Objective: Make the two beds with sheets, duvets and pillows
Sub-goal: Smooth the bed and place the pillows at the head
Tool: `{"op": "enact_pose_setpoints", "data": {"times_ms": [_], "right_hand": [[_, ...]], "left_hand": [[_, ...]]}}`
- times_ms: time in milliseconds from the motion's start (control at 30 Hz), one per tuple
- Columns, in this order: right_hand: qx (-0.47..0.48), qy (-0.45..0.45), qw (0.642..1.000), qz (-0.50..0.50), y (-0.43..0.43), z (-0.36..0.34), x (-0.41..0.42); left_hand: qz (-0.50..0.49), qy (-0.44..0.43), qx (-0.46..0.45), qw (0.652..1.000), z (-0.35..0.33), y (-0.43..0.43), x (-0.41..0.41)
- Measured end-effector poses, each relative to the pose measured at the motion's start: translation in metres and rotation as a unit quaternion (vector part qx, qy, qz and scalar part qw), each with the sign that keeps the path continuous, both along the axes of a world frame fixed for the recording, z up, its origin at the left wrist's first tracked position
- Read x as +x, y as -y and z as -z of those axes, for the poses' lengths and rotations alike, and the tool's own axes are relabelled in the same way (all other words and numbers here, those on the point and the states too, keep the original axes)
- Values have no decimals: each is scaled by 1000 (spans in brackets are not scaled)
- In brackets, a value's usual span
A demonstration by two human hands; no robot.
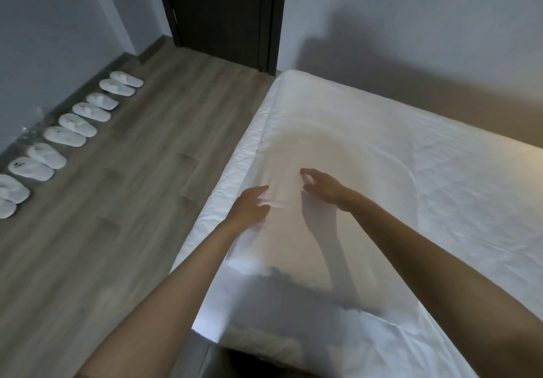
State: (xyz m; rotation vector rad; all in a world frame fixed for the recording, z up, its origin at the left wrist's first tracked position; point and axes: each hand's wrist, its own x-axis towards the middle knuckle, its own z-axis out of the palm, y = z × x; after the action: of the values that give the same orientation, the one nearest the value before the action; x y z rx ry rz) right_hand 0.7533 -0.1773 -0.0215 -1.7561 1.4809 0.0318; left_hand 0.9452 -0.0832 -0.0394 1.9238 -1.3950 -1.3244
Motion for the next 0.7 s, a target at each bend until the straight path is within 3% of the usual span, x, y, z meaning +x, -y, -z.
{"op": "enact_pose_setpoints", "data": {"times_ms": [133, 400, 700], "right_hand": [[2, 6, 1000, -3, -25, -11, 11], [-48, -84, 995, 10, -46, -8, 83], [-94, -193, 957, 194, -93, -34, 179]], "left_hand": [[23, 12, -2, 1000, -12, -10, 17], [99, 80, -113, 985, -25, 2, 115], [221, 48, -151, 962, -48, 17, 268]]}}
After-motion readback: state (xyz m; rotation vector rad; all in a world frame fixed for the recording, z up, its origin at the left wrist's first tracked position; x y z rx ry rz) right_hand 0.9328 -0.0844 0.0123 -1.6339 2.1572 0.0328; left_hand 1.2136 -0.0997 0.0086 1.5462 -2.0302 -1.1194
